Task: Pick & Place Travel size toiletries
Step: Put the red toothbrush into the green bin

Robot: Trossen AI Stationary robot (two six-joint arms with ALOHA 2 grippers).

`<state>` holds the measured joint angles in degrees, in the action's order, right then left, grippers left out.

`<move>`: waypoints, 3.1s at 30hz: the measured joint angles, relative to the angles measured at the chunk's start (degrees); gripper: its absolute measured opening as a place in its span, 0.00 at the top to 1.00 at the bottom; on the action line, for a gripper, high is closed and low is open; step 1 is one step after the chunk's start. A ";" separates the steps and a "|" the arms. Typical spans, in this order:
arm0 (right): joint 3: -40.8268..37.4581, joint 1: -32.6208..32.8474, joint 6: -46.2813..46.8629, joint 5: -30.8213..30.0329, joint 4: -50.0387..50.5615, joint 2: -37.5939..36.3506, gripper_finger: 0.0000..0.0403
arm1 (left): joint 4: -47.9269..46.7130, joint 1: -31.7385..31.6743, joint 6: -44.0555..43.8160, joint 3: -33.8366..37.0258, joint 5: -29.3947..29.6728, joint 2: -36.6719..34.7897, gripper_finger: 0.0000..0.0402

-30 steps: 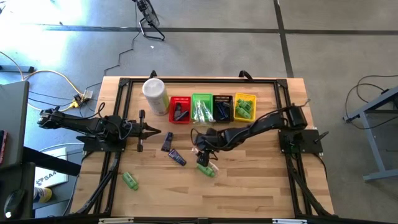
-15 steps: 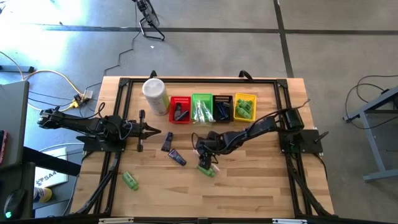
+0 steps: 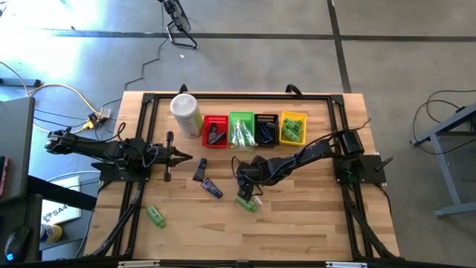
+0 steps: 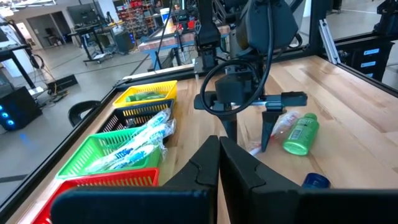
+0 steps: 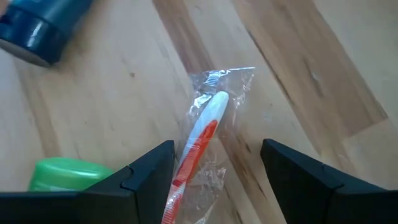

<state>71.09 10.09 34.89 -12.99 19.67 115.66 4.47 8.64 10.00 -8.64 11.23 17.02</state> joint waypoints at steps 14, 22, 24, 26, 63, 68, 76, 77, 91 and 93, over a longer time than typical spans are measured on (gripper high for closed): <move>-0.02 -0.13 1.47 -0.79 1.22 -0.02 0.49 | -0.02 0.00 0.00 0.00 -0.03 0.00 0.98; -0.07 -0.17 1.44 -0.84 1.28 -0.02 0.72 | -0.02 0.00 0.00 0.00 -0.05 0.00 0.98; -0.11 -0.17 1.40 -0.77 1.31 -0.02 0.77 | -0.02 0.00 0.00 0.00 -0.05 0.00 0.98; -0.11 -0.17 1.25 -0.71 1.30 -0.02 0.81 | -0.02 0.00 0.00 0.00 -0.05 0.00 0.98; -0.09 -9.96 -9.21 -5.72 -8.18 -18.56 0.96 | -0.37 0.00 0.00 -0.02 -0.10 0.00 0.98; 1.82 -13.33 -8.15 -1.62 -6.69 -18.19 0.96 | -0.35 0.00 0.07 -0.01 -0.07 0.00 0.98; 9.42 -16.64 -8.15 -1.83 -0.34 -17.96 0.96 | -0.35 0.00 0.22 0.00 -0.01 0.00 0.98; 10.06 -17.01 -8.15 -1.86 0.46 -17.97 0.96 | -0.35 0.00 0.22 0.00 0.08 0.00 0.98; 10.82 -21.98 -1.47 1.27 -0.12 -14.60 0.96 | 0.34 0.00 1.90 -0.02 2.00 0.00 0.98; 11.46 -22.65 -0.70 2.22 -0.04 -13.36 0.96 | 1.15 0.00 2.06 -0.02 2.00 -0.03 0.98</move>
<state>82.55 -12.56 34.19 -10.76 19.63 102.30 5.62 8.64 12.06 -8.67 13.23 16.99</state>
